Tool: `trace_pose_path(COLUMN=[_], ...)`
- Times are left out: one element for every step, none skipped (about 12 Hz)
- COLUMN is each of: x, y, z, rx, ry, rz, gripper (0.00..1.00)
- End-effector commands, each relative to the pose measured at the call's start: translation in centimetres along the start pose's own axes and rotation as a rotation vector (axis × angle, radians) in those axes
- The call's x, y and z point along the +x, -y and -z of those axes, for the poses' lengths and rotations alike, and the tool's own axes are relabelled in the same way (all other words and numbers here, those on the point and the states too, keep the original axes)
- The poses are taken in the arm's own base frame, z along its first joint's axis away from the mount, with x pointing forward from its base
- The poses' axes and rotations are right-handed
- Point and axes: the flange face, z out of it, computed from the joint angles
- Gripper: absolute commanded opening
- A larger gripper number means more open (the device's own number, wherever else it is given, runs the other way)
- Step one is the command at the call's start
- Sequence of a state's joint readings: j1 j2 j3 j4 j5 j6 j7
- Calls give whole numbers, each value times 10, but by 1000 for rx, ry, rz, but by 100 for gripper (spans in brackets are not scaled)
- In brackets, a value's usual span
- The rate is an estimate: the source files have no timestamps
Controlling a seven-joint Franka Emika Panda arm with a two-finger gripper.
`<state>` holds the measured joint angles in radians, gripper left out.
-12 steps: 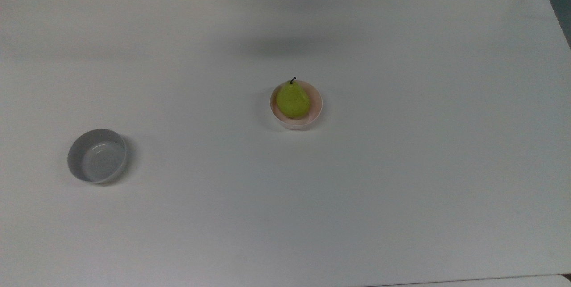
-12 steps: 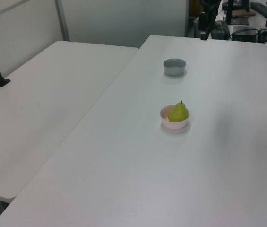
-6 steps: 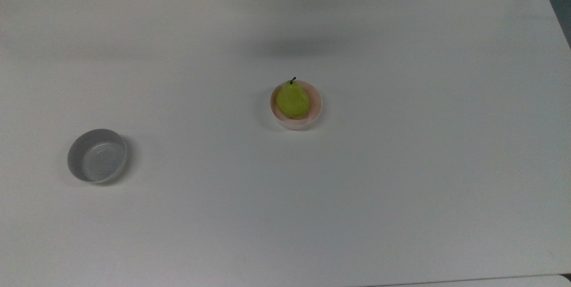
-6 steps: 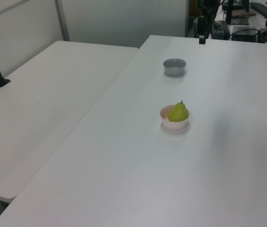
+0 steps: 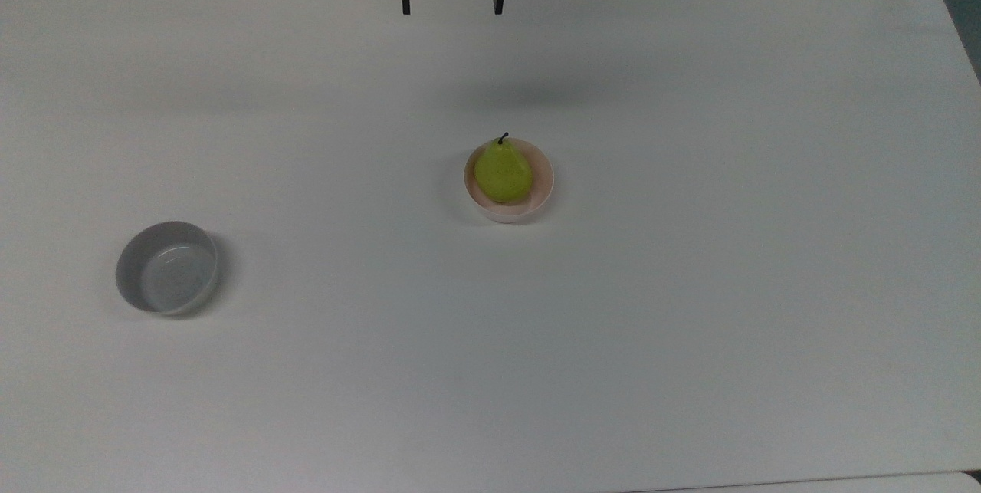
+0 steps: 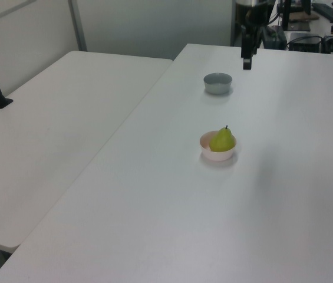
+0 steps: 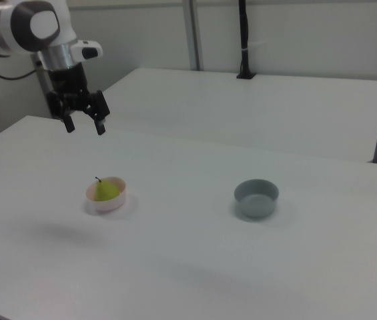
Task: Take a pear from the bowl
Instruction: 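Move the open gripper over the pink bowl holding the green pear, then lower the gripper into the pink bowl and close on the pear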
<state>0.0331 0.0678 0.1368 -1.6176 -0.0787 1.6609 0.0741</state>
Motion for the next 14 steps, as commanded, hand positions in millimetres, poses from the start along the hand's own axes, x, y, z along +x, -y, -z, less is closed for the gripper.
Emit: trace_pose_path(x=[17, 25, 29, 33, 38, 44, 47, 50, 54, 58, 61, 62, 64, 66], y=[15, 25, 33, 34, 41, 48, 53, 55, 55, 57, 59, 57, 57, 59], z=[-41, -57, -74, -84, -103, -117, -127, -137, -150, -157, -165, -173, -177, -185], rx=[26, 24, 23, 24, 25, 28, 27, 20, 14, 14, 11, 6, -14, -14], ry=[14, 23, 37, 41, 54, 56, 63, 72, 85, 74, 66, 76, 79, 75], rz=[54, 94, 121, 125, 142, 151, 155, 161, 163, 164, 167, 167, 176, 178], gripper=[100, 100, 100, 100, 100, 100, 100, 100, 100, 100, 100, 100, 100, 100])
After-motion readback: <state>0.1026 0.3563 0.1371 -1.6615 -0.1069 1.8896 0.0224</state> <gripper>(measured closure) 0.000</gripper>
